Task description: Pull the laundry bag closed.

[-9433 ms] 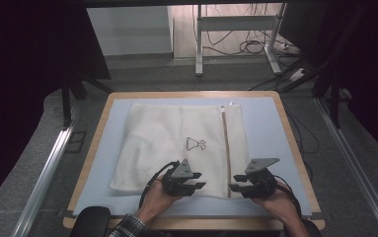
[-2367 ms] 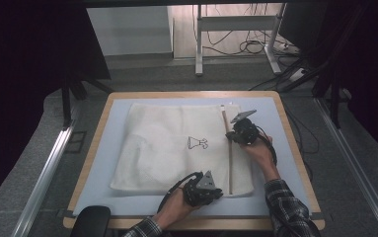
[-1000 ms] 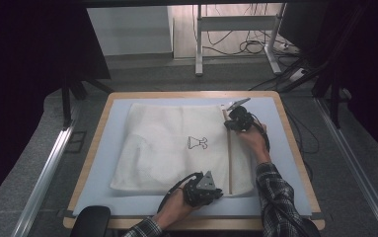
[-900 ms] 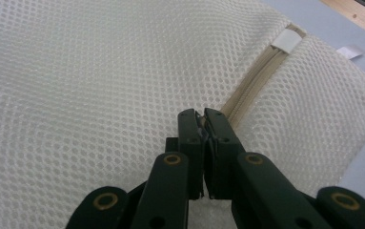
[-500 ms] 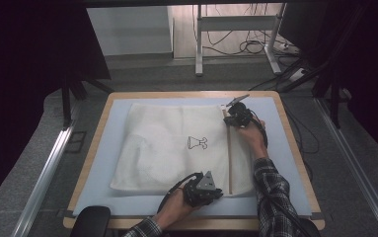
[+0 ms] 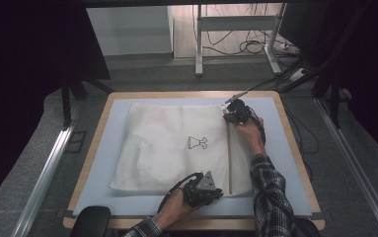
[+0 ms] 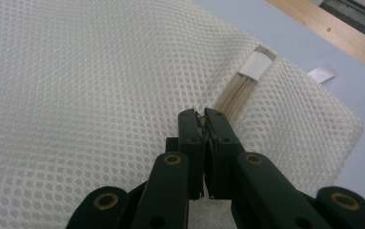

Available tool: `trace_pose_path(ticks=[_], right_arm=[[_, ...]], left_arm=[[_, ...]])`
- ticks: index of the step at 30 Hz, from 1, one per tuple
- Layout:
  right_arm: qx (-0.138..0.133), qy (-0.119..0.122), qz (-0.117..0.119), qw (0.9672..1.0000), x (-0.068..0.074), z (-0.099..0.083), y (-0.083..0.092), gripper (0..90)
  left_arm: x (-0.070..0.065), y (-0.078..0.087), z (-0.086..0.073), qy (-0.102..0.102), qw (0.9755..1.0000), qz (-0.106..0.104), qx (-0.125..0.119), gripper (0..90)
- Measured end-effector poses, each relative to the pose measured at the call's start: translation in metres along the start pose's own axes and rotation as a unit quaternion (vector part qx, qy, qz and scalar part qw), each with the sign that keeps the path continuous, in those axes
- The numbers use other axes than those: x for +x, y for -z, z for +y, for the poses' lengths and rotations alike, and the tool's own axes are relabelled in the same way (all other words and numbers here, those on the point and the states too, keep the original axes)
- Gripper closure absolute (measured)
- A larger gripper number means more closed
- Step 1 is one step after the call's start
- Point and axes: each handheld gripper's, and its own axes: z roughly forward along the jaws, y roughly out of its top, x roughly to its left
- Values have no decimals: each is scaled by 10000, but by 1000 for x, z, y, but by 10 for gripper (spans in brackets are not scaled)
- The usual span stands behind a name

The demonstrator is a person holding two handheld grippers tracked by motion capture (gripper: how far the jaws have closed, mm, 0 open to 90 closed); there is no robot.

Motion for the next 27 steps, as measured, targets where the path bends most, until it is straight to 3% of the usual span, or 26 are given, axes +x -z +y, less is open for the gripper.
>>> trace_pose_path(ticks=[27], right_arm=[[18,-116,-213,9997,-9,14,-12,862]], left_arm=[[0,0,0,14,10000,4,-4,836]])
